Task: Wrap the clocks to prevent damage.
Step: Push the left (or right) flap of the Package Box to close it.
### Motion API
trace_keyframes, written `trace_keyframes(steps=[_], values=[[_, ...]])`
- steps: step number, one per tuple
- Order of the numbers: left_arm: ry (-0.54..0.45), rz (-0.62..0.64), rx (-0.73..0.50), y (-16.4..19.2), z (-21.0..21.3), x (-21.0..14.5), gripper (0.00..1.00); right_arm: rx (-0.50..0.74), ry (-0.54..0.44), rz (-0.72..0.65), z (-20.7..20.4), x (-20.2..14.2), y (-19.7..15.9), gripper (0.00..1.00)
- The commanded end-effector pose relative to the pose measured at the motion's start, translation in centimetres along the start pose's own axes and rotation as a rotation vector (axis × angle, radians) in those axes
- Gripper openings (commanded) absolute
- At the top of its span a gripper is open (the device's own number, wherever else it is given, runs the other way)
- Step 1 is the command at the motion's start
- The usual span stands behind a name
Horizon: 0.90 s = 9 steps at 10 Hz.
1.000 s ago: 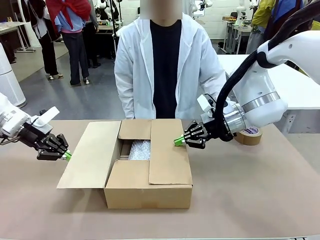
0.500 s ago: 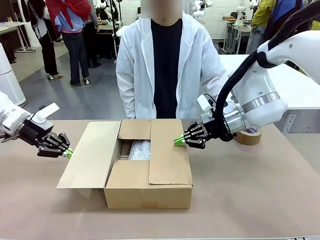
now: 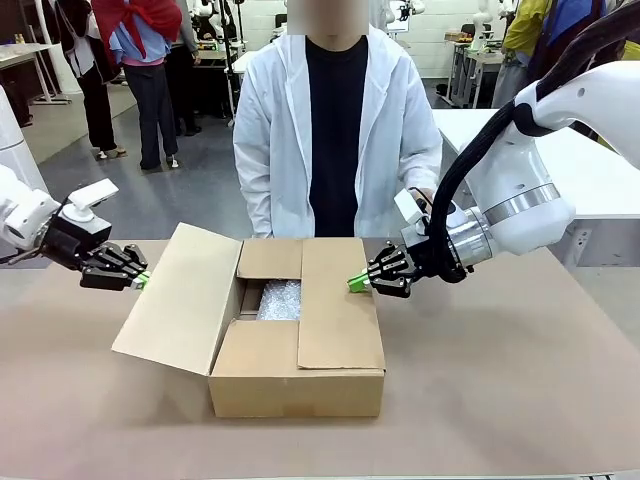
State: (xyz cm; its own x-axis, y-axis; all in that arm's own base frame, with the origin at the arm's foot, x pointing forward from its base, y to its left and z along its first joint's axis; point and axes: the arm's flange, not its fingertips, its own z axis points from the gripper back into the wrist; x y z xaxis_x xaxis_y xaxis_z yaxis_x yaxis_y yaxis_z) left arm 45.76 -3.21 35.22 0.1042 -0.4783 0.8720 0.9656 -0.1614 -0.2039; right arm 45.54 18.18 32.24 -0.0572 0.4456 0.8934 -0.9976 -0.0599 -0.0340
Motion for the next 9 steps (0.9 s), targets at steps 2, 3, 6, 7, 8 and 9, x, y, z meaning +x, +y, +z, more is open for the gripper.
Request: trace_keyframes(steps=[2, 3, 6, 7, 8, 9], values=[[-0.029, -0.017, -0.008, 0.4, -1.2, 2.6, 0.00, -0.002, 0.006, -0.008, -0.2, -0.4, 0.0, 0.01], [-0.045, -0.026, -0.011, 0.2, -1.9, 3.5, 0.00, -0.002, 0.006, -0.008, -0.2, -0.4, 0.0, 0.01], [-0.056, -0.059, -0.037, 0.9, -4.3, 5.9, 0.00, -0.002, 0.006, -0.008, -0.2, -0.4, 0.0, 0.01], [-0.070, -0.062, -0.039, 0.8, -5.2, 6.3, 0.00, -0.002, 0.006, -0.008, -0.2, -0.4, 0.0, 0.01], [-0.067, -0.065, -0.043, 1.2, -6.3, 6.8, 0.00, -0.002, 0.006, -0.008, -0.2, -0.4, 0.0, 0.01], [-0.060, -0.066, -0.057, 1.8, -7.5, 7.1, 0.00, -0.002, 0.006, -0.008, -0.2, -0.4, 0.0, 0.01]])
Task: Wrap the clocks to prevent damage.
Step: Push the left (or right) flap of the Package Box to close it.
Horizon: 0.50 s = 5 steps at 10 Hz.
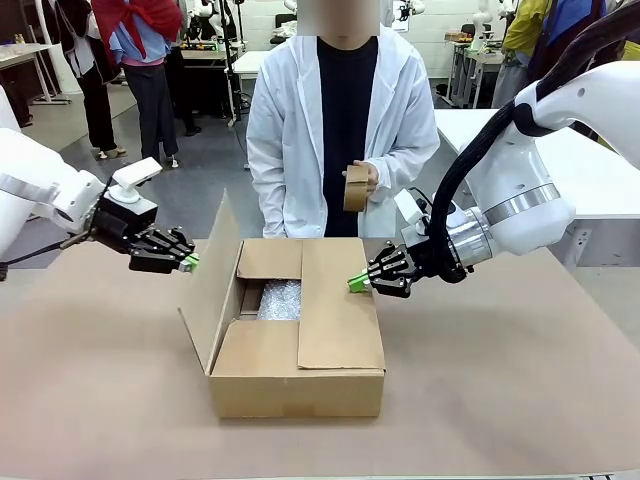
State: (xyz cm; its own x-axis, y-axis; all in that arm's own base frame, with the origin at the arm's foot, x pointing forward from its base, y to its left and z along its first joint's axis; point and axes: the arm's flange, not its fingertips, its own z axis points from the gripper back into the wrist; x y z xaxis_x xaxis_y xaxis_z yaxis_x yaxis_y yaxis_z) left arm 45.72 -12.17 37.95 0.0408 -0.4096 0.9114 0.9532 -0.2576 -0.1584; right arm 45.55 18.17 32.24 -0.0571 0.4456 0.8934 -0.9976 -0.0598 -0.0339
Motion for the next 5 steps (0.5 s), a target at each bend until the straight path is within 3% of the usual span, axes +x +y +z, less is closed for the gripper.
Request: trace_keyframes(steps=[1, 5], values=[[-0.001, 0.023, 0.007, 1.3, -2.3, 0.3, 0.00, -0.002, 0.006, -0.008, -0.2, -0.4, 0.1, 0.01], [0.045, 0.033, 0.020, 3.9, -6.0, -0.9, 0.00, -0.002, 0.006, -0.008, -0.2, -0.4, 0.1, 0.01]])
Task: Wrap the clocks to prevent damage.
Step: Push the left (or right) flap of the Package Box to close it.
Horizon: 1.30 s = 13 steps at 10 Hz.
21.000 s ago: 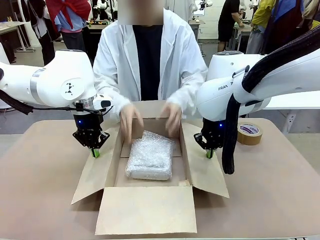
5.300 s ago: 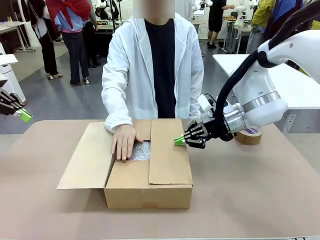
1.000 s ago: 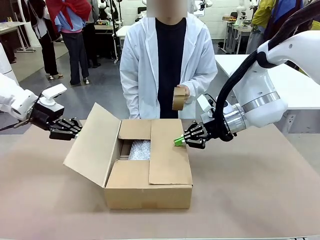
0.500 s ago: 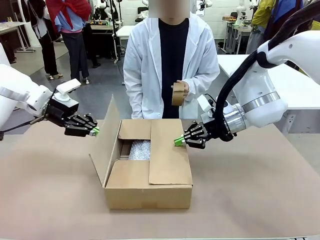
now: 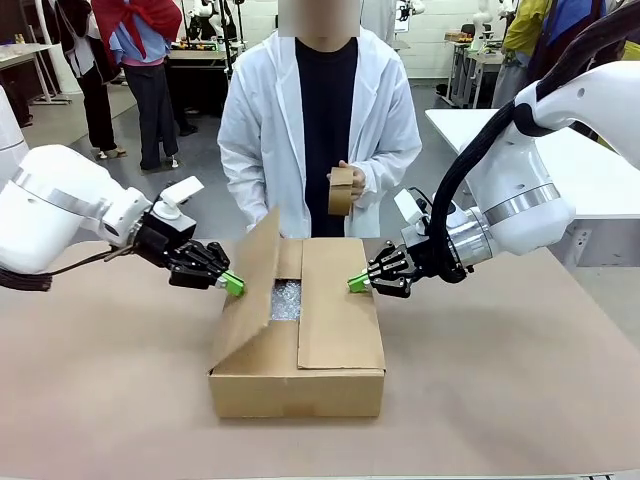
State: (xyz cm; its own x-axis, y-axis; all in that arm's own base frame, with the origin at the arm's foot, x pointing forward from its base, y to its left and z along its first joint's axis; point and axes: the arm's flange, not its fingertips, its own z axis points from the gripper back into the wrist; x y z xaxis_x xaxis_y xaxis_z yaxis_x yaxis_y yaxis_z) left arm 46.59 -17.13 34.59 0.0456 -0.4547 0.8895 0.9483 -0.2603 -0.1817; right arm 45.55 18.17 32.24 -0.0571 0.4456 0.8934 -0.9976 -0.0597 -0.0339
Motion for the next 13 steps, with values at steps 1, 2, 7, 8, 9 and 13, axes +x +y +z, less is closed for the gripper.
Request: trace_keyframes(steps=[1, 2, 7, 8, 9, 13], values=[[0.009, 0.015, 0.035, 2.2, -1.3, -0.2, 0.00, -0.002, 0.006, -0.008, -0.2, -0.4, 0.1, 0.01], [0.034, 0.009, 0.039, 2.6, -1.8, -0.7, 0.00, -0.002, 0.006, -0.008, -0.2, -0.4, 0.1, 0.01], [0.049, 0.020, 0.077, 2.3, -0.2, -2.7, 0.00, -0.002, 0.006, -0.008, -0.2, -0.4, 0.1, 0.01], [0.056, 0.029, 0.050, 2.1, 0.3, -2.3, 0.00, -0.002, 0.006, -0.008, -0.2, -0.4, 0.1, 0.01], [0.041, 0.015, 0.053, 2.4, -0.4, -1.5, 0.00, -0.002, 0.006, -0.008, -0.2, -0.4, 0.1, 0.01], [0.041, 0.015, 0.053, 2.4, -0.4, -1.5, 0.00, -0.002, 0.006, -0.008, -0.2, -0.4, 0.1, 0.01]])
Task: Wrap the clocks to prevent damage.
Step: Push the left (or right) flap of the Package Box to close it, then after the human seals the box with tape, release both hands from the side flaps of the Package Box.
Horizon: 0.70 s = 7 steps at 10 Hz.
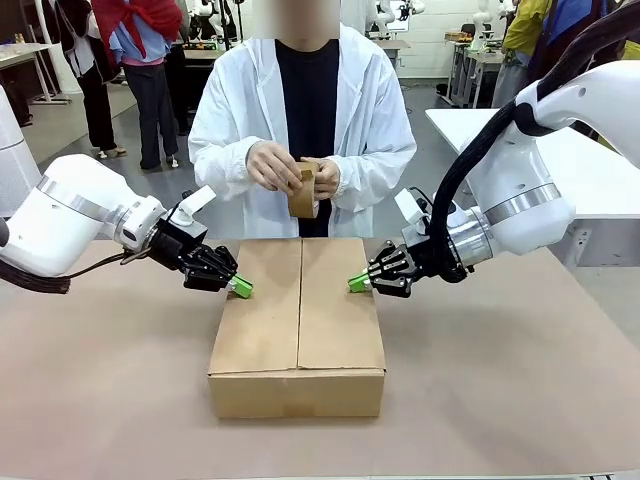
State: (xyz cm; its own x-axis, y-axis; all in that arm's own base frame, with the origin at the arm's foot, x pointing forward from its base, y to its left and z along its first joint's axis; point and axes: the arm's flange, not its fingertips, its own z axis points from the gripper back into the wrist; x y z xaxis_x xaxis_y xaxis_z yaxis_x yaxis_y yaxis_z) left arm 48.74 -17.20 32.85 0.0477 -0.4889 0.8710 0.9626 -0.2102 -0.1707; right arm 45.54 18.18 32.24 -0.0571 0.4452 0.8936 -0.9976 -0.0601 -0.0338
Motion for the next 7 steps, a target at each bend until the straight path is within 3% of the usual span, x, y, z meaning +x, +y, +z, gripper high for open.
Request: trace_keyframes(steps=[1, 7], values=[[0.004, 0.001, 0.001, 0.02, -0.33, -0.07, 0.00, -0.003, 0.006, -0.008, -0.19, -0.36, 0.05, 0.01], [0.004, 0.001, 0.001, 0.02, -0.33, -0.07, 0.00, -0.003, 0.006, -0.008, -0.19, -0.36, 0.05, 0.01]])
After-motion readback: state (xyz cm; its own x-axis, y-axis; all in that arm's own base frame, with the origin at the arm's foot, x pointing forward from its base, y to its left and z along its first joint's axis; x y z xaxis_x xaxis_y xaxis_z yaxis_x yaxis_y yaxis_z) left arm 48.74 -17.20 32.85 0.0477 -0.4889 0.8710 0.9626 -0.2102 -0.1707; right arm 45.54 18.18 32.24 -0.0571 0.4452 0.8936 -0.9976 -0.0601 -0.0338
